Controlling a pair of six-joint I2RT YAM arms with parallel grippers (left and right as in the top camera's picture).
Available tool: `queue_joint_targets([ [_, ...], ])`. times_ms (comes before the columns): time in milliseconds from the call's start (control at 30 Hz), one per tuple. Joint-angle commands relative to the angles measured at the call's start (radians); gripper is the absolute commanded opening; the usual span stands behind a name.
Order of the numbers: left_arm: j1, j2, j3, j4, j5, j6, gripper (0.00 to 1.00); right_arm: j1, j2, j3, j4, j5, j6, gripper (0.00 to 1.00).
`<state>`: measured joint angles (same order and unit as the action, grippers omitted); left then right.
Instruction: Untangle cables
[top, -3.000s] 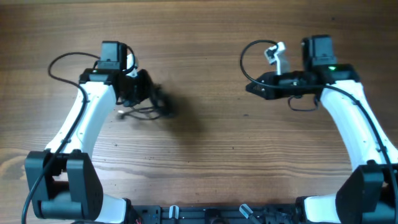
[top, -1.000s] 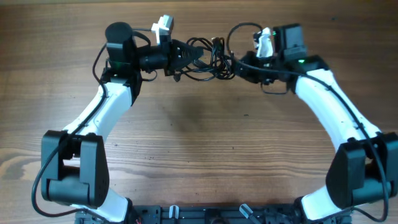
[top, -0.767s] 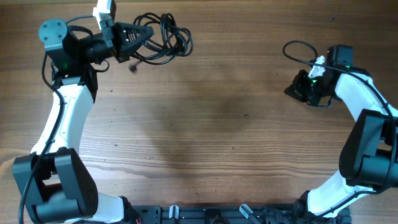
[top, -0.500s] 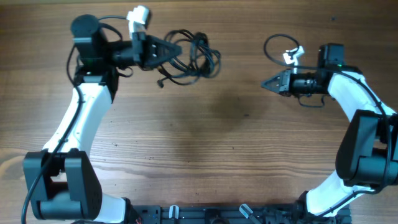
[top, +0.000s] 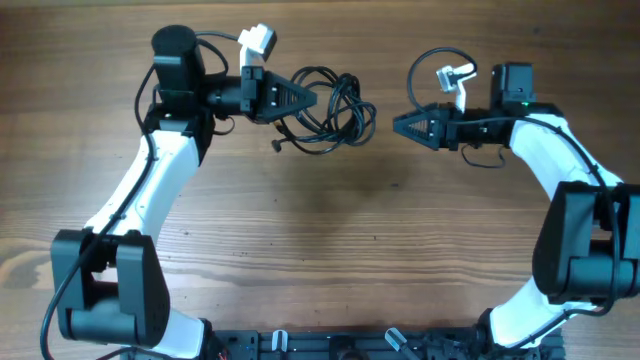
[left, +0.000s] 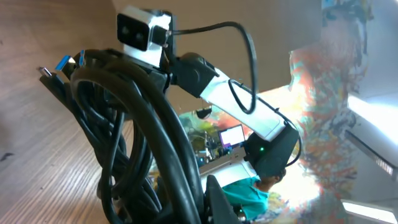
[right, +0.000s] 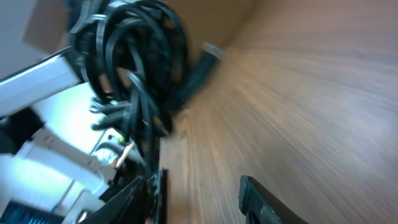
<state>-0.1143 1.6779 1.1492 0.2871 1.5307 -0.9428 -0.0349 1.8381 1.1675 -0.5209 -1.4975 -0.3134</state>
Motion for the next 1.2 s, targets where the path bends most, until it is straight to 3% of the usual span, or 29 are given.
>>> queue_joint_targets([
  [0,-0.043,0.005,0.007,0.003,-0.012,0.022,0.04,0.053,-0.03,0.009,0.081,-0.109,0.029,0.49],
  [33,-0.051,0.005,0.007,0.003,-0.014,0.022,0.04,0.07,-0.03,0.009,0.127,-0.105,0.067,0.47],
  [133,-0.063,0.005,0.007,0.002,-0.013,0.022,0.07,0.095,-0.03,0.009,0.235,-0.015,0.224,0.29],
  [300,-0.064,0.005,0.007,0.003,-0.014,0.024,0.22,0.099,-0.03,0.009,0.281,0.04,0.326,0.08],
  [400,-0.064,0.005,0.005,0.003,-0.014,0.034,0.27,0.1,-0.03,0.009,0.281,0.063,0.363,0.05],
  [567,-0.064,0.005,-0.032,-0.055,-0.06,0.196,0.33,0.111,-0.03,0.009,0.241,0.156,0.426,0.04],
  [667,-0.064,0.005,-0.042,-0.257,-0.242,0.38,0.36,0.138,-0.03,0.009,0.14,0.312,0.424,0.05],
  [767,-0.09,0.005,-0.042,-0.551,-0.639,0.515,0.33,0.178,-0.03,0.009,0.07,0.432,0.425,0.04],
  [933,-0.27,0.005,-0.053,-0.734,-1.091,0.513,0.29,0.297,-0.03,0.009,0.047,0.563,0.481,0.05],
  [1067,-0.328,0.006,-0.056,-0.746,-1.19,0.482,0.32,0.32,-0.037,0.01,-0.008,0.539,0.483,0.05],
  [1167,-0.328,0.006,-0.097,-0.737,-1.31,0.368,0.29,0.32,-0.111,0.01,-0.026,0.489,0.475,0.05],
])
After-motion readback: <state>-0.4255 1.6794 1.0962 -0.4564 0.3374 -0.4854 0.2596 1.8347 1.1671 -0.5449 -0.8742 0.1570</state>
